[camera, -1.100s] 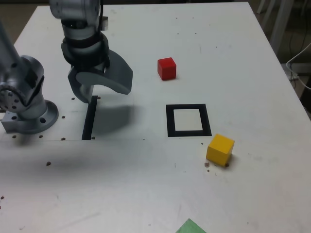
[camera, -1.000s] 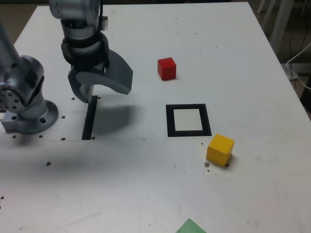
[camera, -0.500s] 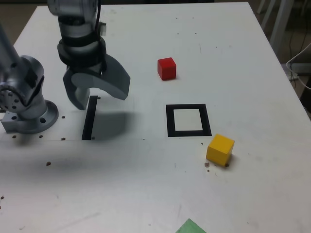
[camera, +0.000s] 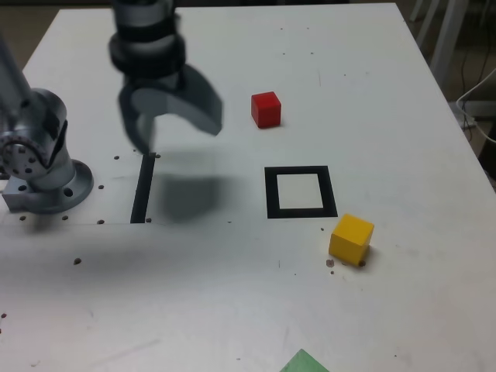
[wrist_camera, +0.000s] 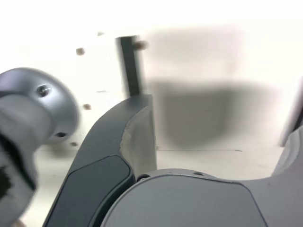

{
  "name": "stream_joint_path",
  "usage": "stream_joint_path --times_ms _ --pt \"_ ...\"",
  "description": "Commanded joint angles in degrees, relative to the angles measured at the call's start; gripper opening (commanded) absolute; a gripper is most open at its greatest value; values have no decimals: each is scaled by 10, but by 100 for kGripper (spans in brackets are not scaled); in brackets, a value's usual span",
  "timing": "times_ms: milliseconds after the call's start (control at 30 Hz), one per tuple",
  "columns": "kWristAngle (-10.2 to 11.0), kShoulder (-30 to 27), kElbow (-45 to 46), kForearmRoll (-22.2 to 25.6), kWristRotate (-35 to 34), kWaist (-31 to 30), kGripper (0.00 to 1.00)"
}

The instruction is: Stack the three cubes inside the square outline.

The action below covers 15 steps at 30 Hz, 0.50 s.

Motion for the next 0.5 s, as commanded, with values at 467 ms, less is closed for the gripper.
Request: stream_joint_path --times_ms 467 --pt "1 100 -164 72 95 141 100"
